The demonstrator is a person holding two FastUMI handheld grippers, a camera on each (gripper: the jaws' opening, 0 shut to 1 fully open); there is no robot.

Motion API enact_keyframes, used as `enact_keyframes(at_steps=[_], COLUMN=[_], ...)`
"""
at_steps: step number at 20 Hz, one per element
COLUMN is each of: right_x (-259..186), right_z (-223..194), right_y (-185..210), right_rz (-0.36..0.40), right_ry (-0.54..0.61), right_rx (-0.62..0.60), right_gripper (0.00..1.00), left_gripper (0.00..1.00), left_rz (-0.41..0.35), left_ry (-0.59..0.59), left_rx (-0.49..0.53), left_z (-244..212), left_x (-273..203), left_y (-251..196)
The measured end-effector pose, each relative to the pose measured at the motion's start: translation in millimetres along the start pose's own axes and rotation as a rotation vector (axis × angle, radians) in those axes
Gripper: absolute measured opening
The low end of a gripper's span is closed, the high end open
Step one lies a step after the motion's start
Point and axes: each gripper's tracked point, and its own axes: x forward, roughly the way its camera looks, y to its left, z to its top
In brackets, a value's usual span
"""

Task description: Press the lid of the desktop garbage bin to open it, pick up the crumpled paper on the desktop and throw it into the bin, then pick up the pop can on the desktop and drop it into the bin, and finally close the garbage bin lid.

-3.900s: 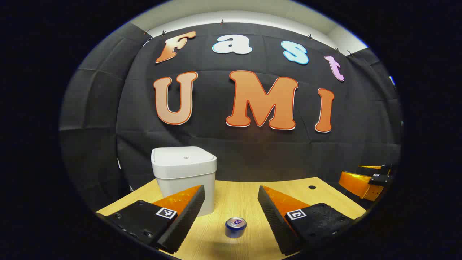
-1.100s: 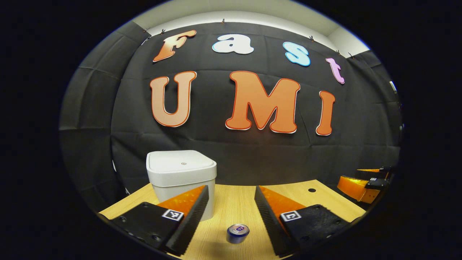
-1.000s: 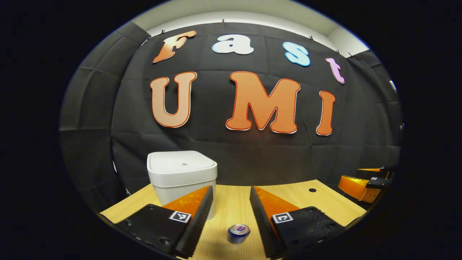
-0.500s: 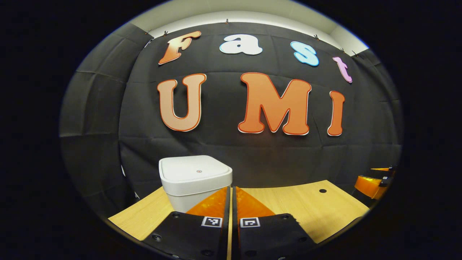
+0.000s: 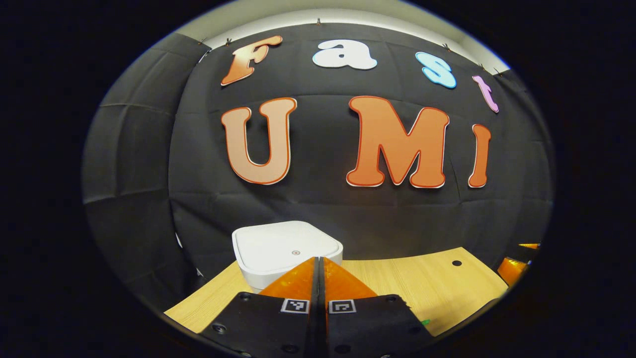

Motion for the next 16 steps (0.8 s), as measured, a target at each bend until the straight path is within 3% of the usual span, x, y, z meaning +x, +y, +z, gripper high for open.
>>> enact_keyframes(at_steps=[7, 11, 16], right_x=[12, 18, 21], right_z=[-2, -1, -2], right_y=[13, 18, 18], right_rz=[0.021, 0.02, 0.01], right_ry=[0.01, 0.007, 0.013], right_rx=[0.002, -0.009, -0.009], right_gripper=[0.94, 0.94, 0.94], left_gripper=[0.0, 0.0, 0.0], left_rz=[-0.023, -0.019, -0.049], left_ry=[0.105, 0.177, 0.264], left_rx=[0.013, 0.091, 0.074], left_z=[14, 5, -24], left_x=[48, 74, 90], left_y=[30, 48, 49])
